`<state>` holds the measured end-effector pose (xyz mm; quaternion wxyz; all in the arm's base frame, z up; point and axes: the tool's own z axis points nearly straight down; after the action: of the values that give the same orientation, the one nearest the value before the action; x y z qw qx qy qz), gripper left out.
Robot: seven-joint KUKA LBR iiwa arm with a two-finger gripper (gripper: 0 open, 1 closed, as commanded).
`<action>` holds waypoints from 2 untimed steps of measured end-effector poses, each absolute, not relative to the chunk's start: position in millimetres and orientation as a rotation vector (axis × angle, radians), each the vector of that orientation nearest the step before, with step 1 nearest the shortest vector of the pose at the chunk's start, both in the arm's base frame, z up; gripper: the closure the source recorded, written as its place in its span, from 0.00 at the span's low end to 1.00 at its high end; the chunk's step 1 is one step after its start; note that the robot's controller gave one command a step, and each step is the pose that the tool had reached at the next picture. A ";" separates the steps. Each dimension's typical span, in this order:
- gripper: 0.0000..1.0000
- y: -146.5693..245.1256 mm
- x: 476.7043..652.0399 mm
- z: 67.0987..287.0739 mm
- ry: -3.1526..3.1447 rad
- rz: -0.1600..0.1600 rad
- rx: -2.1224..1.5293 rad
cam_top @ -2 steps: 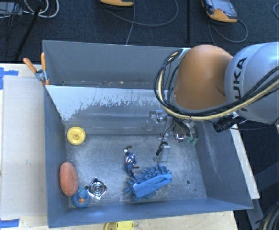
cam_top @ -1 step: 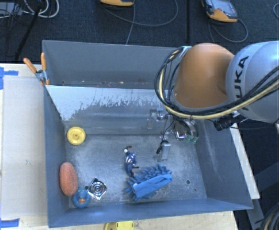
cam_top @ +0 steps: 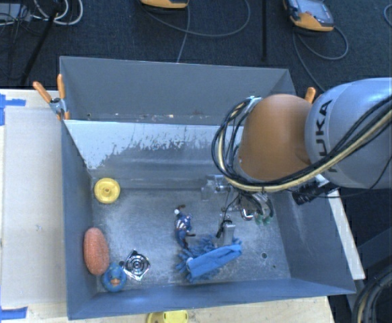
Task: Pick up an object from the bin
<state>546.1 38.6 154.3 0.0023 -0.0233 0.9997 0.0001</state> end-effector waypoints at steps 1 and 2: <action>0.00 9.0 520.1 108.2 3.130 0.001 -0.279; 0.00 -3.1 496.8 75.3 3.137 0.000 -0.186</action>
Offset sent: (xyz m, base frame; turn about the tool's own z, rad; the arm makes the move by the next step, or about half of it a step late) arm -0.0542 -0.0452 -0.0843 -0.0646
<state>496.8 -3.1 75.3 -0.0003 -0.0592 0.9982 0.0001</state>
